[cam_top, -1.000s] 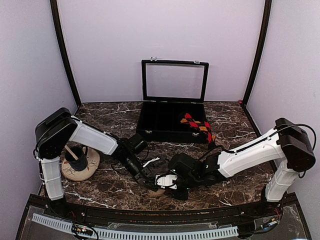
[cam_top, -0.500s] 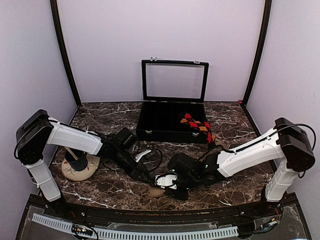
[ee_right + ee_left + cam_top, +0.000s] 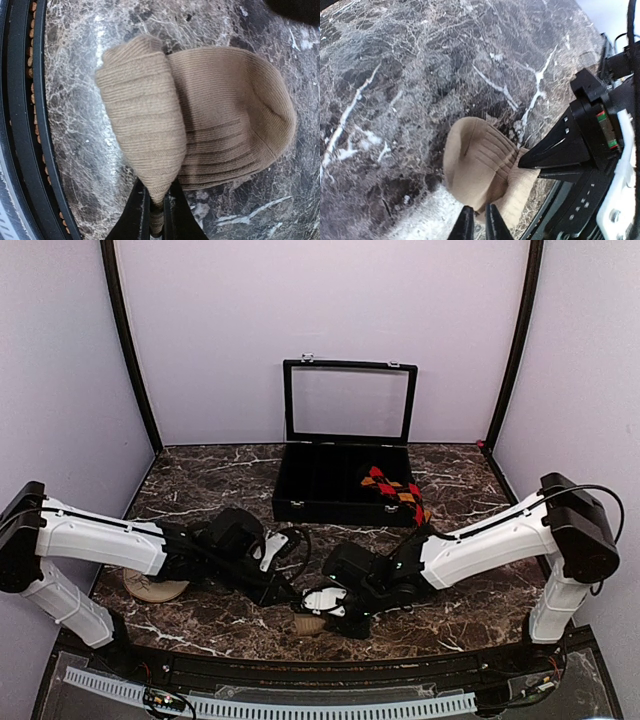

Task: Roll the socks
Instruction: Roll the sock at the center of the board.

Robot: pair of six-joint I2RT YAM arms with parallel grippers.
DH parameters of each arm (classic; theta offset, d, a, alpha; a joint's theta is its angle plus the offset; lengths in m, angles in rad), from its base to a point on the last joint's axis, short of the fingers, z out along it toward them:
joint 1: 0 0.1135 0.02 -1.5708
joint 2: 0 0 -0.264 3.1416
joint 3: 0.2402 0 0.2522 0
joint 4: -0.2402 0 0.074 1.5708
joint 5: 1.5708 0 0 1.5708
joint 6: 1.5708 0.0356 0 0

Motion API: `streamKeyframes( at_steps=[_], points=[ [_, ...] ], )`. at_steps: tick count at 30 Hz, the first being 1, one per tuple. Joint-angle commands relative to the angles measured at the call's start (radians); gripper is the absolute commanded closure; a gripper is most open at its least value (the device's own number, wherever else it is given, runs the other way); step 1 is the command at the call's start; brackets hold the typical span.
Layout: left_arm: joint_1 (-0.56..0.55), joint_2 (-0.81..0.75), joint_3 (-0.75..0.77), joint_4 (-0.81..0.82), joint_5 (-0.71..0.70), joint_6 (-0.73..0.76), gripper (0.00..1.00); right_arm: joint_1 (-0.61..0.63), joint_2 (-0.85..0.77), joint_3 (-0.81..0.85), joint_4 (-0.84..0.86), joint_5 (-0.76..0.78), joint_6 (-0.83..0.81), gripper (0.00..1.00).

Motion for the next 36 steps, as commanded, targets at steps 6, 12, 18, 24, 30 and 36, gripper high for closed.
streamKeyframes(
  at_steps=[6,12,18,24,30,36],
  points=[
    [-0.168,-0.012,-0.046,-0.056,-0.37,-0.083,0.96,-0.007,0.058,0.124,-0.146,-0.083,0.037,1.0],
    [-0.261,-0.052,-0.07,-0.083,-0.573,-0.126,0.94,-0.04,0.091,0.202,-0.233,-0.169,0.049,1.0],
    [-0.35,-0.098,-0.099,-0.127,-0.762,-0.188,0.92,-0.074,0.124,0.259,-0.319,-0.233,0.052,1.0],
    [-0.443,-0.182,-0.138,-0.162,-0.933,-0.288,0.91,-0.094,0.171,0.295,-0.371,-0.289,0.046,1.0],
    [-0.526,-0.223,-0.152,-0.177,-1.007,-0.318,0.91,-0.099,0.202,0.323,-0.399,-0.33,0.037,1.0],
    [-0.631,-0.216,-0.133,-0.164,-1.064,-0.269,0.9,-0.115,0.239,0.365,-0.437,-0.378,0.028,1.0]
  ],
)
